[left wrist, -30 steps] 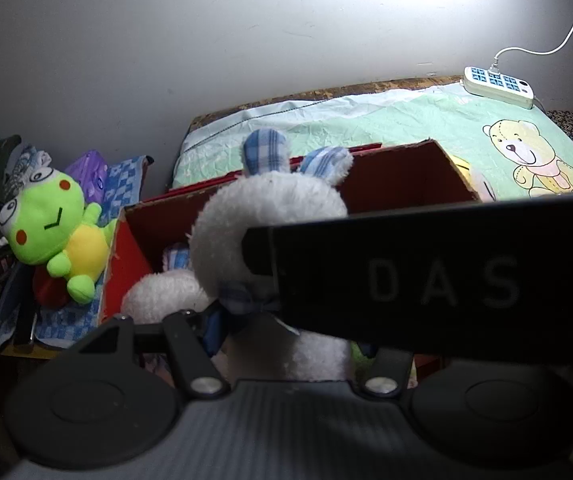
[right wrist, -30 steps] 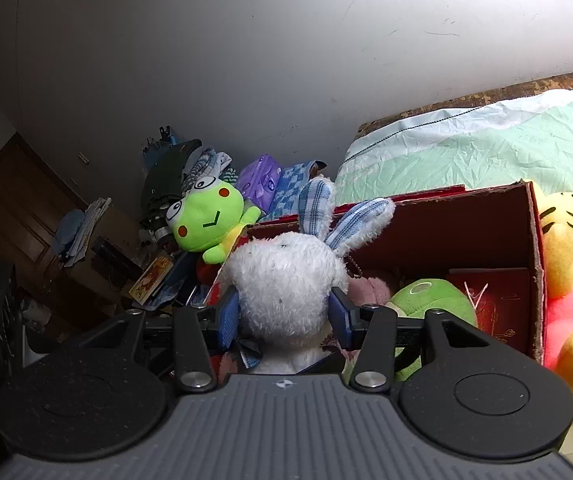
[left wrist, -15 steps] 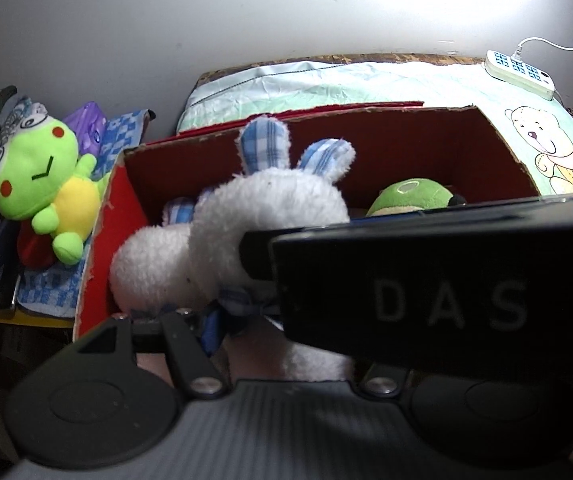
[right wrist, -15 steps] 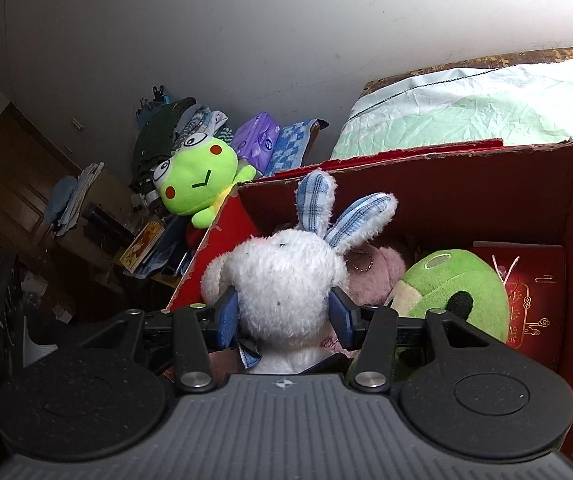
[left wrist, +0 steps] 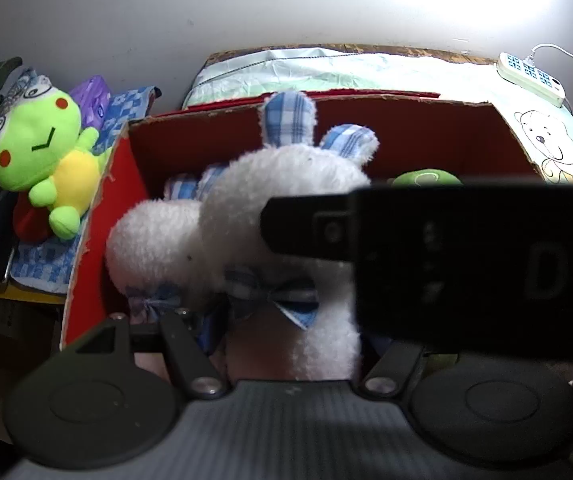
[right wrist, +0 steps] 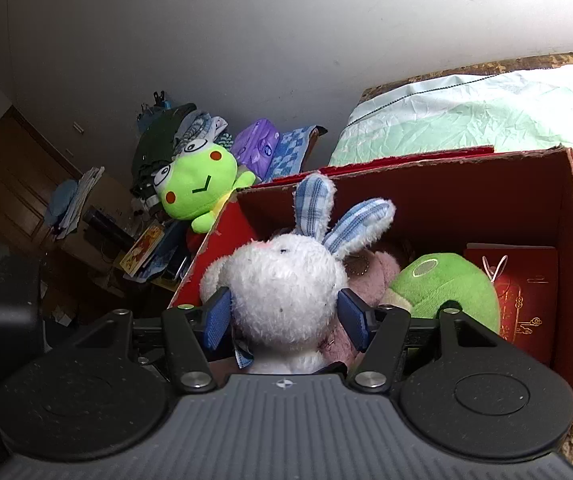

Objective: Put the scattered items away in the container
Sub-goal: 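Open the right tool to release the white bunny in the box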

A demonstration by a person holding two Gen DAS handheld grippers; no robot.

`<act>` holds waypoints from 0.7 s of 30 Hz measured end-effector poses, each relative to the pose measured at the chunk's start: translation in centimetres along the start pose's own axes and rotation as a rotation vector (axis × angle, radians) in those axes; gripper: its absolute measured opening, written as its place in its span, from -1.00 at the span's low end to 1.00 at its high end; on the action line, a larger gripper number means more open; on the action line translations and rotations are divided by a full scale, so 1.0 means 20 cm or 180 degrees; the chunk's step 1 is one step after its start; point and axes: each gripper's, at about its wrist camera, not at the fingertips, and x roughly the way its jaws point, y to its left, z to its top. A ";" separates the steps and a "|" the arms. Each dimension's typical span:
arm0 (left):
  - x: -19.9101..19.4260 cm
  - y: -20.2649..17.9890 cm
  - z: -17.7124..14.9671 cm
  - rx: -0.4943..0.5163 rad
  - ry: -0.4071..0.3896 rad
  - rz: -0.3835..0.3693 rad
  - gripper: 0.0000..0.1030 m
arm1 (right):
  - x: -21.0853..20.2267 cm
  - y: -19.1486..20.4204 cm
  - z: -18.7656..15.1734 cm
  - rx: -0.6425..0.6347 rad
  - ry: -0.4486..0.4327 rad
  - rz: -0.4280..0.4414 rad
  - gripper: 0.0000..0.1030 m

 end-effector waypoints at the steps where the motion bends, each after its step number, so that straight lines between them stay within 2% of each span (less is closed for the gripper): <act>1: 0.00 0.00 0.00 -0.0003 -0.0005 -0.0006 0.42 | -0.02 0.00 0.00 0.0003 -0.0046 -0.0002 0.20; 5: -0.02 0.00 -0.01 -0.0011 -0.0024 -0.0003 0.42 | -0.10 0.00 0.02 0.0011 -0.0265 -0.0131 0.14; 7: -0.03 0.00 -0.01 -0.0010 -0.0036 -0.0006 0.44 | -0.11 -0.02 0.03 0.0080 -0.0272 -0.0160 -0.21; 10: -0.06 0.01 -0.01 -0.0007 -0.0068 0.0003 0.51 | -0.06 -0.04 0.03 0.0116 -0.0143 -0.0267 -0.44; 16: -0.12 0.01 -0.02 0.0055 -0.0177 0.0095 0.56 | 0.00 -0.02 0.02 0.0030 -0.0079 -0.0197 -0.46; 21: -0.08 0.01 -0.03 0.0033 -0.0095 0.0133 0.55 | 0.02 -0.06 0.01 0.0143 -0.0016 -0.0164 -0.46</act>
